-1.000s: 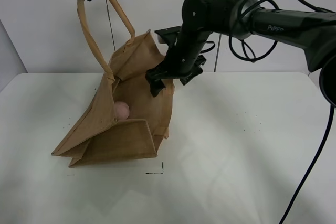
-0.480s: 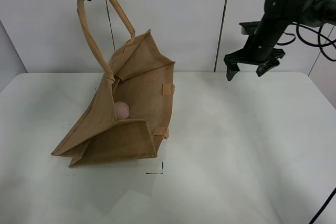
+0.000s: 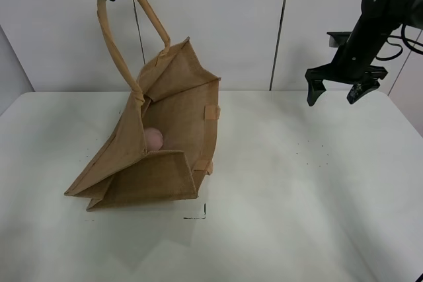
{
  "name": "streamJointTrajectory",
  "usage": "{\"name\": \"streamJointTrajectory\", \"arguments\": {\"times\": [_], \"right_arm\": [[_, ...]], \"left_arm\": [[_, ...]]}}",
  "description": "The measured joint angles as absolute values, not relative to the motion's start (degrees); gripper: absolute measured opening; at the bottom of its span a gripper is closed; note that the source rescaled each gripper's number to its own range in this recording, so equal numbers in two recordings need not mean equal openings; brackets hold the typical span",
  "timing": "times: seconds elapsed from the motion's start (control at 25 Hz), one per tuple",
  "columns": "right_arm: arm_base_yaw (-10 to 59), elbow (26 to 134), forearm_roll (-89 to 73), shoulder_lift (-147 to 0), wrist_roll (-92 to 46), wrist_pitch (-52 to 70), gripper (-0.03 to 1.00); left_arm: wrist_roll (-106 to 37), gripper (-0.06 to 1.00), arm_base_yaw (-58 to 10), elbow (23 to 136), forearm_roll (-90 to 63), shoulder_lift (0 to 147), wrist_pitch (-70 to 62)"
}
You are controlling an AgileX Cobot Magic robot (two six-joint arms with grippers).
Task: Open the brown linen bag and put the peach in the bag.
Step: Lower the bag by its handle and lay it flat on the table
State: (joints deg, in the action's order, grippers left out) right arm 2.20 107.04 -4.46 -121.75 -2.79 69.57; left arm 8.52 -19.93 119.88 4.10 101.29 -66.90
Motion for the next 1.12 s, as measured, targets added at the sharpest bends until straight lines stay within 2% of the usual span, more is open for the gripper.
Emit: {"name": "streamJointTrajectory", "arguments": {"times": [0.16,0.36,0.44,0.48,0.76,0.8,0.96,1.12], "right_arm": [[2.2,99.0,-4.4,-113.9,-2.8,69.5,1.00],[2.2,81.0,-4.4,-97.1,-2.7,69.5,1.00],[2.2,69.3,-4.3,-85.1,-2.2,69.6,1.00],[2.2,69.3,-4.3,-85.1,-2.2,69.6,1.00],[2.2,44.0,-1.9,-55.2,-0.5,67.8,1.00],[2.2,38.6,-1.7,-45.7,-0.5,64.3,1.00],[2.2,30.8,-1.6,-28.1,-0.5,60.4,1.00],[2.2,28.7,-1.6,-14.1,-0.5,59.2,1.00]], "left_arm": [[8.5,0.00,-19.9,119.9,4.1,101.3,-66.9],[8.5,0.00,-19.9,119.9,3.9,101.3,-66.9],[8.5,0.00,-19.9,119.9,3.9,101.3,-66.9],[8.5,0.00,-19.9,119.9,3.9,101.3,-66.9],[8.5,0.00,-19.9,119.9,3.9,101.3,-66.9],[8.5,0.00,-19.9,119.9,3.9,101.3,-66.9],[8.5,0.00,-19.9,119.9,3.9,101.3,-66.9],[8.5,0.00,-19.9,119.9,3.9,101.3,-66.9]]}}
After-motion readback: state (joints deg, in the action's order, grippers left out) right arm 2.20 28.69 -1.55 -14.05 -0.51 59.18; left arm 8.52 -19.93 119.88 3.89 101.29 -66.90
